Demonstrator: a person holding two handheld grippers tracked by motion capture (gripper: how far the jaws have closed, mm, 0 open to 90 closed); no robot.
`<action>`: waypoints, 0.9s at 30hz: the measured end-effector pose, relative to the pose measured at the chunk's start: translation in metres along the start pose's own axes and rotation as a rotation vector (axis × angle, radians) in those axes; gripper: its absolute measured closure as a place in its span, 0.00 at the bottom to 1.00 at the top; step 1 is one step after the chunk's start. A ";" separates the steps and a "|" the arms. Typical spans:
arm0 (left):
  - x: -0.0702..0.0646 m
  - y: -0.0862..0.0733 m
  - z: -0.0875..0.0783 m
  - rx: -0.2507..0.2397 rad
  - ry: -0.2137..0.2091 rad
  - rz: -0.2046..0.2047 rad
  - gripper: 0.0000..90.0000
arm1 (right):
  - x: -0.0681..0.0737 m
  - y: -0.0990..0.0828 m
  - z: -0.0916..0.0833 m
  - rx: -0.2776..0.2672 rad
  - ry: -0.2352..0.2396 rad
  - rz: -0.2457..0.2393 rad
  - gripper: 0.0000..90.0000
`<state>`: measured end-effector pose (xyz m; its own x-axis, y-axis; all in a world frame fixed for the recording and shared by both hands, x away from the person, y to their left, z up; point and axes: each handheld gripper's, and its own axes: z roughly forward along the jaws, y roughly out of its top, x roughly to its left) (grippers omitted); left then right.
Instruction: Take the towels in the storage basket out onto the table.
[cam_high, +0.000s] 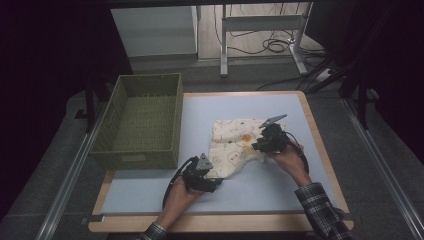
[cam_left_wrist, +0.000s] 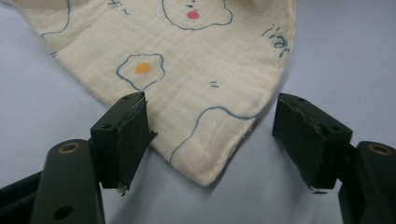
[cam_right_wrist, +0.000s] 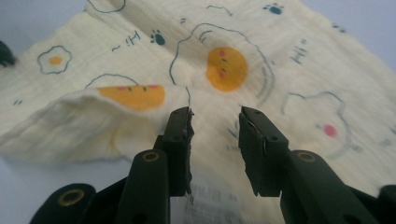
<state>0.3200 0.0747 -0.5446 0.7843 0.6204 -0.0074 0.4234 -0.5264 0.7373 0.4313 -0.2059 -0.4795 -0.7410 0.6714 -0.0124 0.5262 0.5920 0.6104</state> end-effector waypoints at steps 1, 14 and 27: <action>0.000 0.000 0.000 0.000 0.000 0.000 0.30 | -0.002 -0.005 -0.011 -0.006 -0.017 0.000 0.70; 0.000 0.000 0.000 -0.001 0.000 0.000 0.30 | -0.016 -0.040 -0.021 -0.006 -0.027 0.047 0.63; 0.000 0.000 0.000 0.000 0.000 0.001 0.30 | -0.008 -0.046 -0.033 -0.023 -0.063 -0.002 0.98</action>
<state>0.3200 0.0748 -0.5446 0.7844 0.6202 -0.0068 0.4228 -0.5267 0.7374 0.3998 -0.2530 -0.4814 -0.7140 0.6973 -0.0628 0.5148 0.5836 0.6280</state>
